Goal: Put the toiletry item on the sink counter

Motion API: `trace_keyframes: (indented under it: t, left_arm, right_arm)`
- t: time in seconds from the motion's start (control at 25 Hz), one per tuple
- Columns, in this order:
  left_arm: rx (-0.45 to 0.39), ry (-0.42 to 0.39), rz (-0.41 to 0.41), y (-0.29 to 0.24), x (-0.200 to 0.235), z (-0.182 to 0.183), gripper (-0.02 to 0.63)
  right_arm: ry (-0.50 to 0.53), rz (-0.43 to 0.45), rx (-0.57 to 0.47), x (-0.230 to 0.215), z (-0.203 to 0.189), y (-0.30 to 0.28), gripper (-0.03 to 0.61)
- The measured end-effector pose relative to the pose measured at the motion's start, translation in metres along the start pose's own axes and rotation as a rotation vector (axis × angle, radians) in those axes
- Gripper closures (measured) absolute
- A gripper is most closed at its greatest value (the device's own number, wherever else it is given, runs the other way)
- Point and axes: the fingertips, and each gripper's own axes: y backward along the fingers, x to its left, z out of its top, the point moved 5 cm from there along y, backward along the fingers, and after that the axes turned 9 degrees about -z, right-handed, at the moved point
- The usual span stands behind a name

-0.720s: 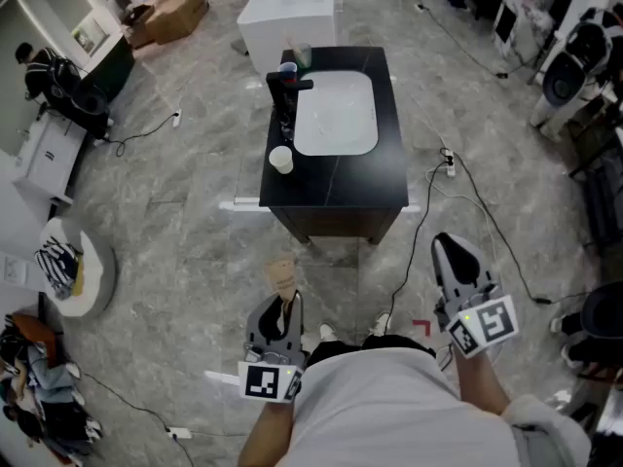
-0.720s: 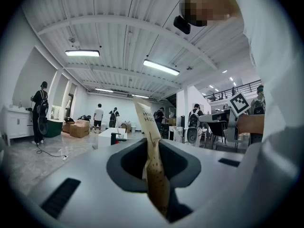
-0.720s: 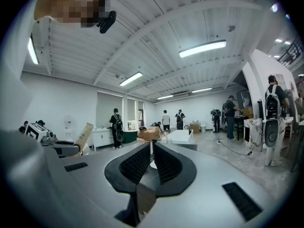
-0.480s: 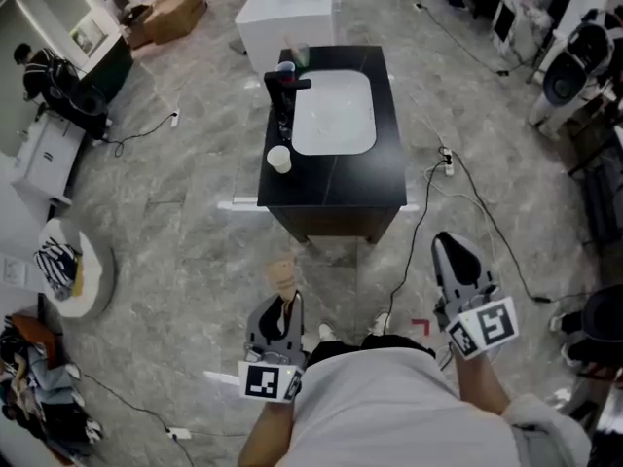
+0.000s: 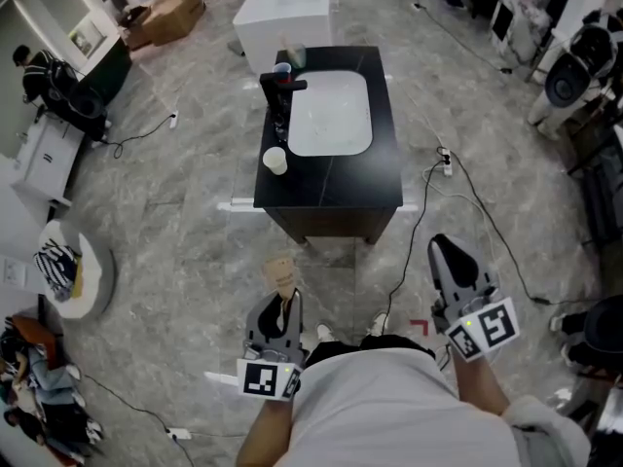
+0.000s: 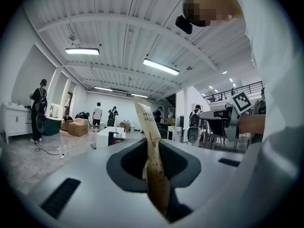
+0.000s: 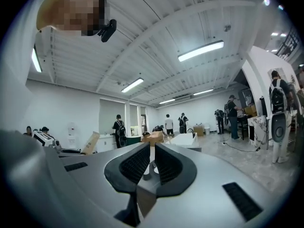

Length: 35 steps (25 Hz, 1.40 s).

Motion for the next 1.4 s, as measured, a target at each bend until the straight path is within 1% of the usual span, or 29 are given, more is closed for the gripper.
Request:
trace_keyframes:
  t: [0.2, 0.44, 0.68, 1.0, 1.24, 1.4]
  left_arm:
    - [0.002, -0.007, 0.027, -0.008, -0.002, 0.001, 0.560]
    - [-0.012, -0.040, 0.101, -0.017, 0.001, 0.011, 0.560]
    - [-0.044, -0.052, 0.159, -0.026, -0.012, 0.016, 0.560]
    - [-0.040, -0.057, 0.183, -0.036, -0.021, 0.016, 0.560]
    - [-0.036, -0.045, 0.181, -0.045, -0.012, 0.015, 0.560]
    - [-0.033, -0.029, 0.174, -0.054, 0.004, 0.008, 0.560]
  right_arm:
    - [0.004, 0.000, 0.011, -0.015, -0.005, 0.004, 0.526]
    - [0.003, 0.018, 0.007, -0.044, -0.004, 0.008, 0.526]
    - [0.001, 0.033, -0.009, -0.072, -0.005, 0.013, 0.526]
    - [-0.007, 0.058, -0.004, -0.086, -0.008, 0.008, 0.526]
    - [0.000, 0.049, 0.007, -0.090, -0.009, 0.000, 0.526]
    - [0.011, 0.044, 0.019, -0.086, -0.014, -0.015, 0.526]
